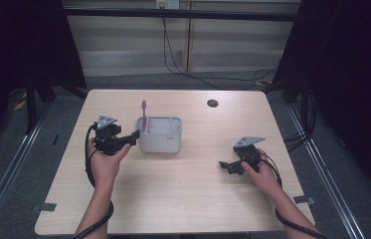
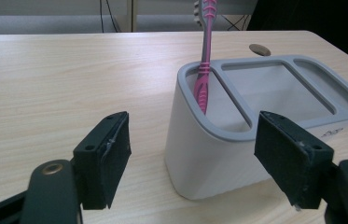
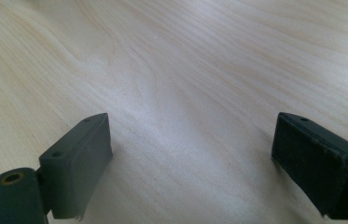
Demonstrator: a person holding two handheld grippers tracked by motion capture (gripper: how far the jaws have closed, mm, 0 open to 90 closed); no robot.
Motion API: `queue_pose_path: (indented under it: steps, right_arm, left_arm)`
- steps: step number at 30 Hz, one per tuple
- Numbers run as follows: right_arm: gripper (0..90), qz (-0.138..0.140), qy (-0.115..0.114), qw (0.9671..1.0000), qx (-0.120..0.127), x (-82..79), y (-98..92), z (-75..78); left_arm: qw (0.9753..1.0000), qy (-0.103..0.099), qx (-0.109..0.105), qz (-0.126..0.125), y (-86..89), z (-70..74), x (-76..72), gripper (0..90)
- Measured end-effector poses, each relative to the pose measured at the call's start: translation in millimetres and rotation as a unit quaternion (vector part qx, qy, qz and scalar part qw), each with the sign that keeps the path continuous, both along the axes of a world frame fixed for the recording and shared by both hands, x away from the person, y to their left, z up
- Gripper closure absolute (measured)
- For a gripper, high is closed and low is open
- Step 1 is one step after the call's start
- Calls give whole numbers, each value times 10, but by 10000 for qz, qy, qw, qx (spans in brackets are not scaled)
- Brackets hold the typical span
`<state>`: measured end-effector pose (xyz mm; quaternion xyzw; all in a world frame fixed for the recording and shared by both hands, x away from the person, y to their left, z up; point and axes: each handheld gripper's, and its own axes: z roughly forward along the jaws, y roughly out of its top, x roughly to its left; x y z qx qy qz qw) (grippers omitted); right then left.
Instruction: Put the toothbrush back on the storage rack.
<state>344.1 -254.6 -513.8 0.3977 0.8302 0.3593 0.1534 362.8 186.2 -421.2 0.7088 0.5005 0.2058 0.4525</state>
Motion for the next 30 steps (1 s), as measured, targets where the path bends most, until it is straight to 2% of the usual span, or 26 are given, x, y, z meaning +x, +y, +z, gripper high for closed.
queue_pose_path:
  steps: [14, 30]
  right_arm:
    - [114, 0, -1, 10000, -1, 0, 0, 0]
    - [114, -4, 1, 10000, -14, -1, 1, 1]
  left_arm:
    - [9998, 100, 66, -126, 77, -84, -48, 251]
    - [9997, 173, 113, -162, 222, -179, -123, 242]
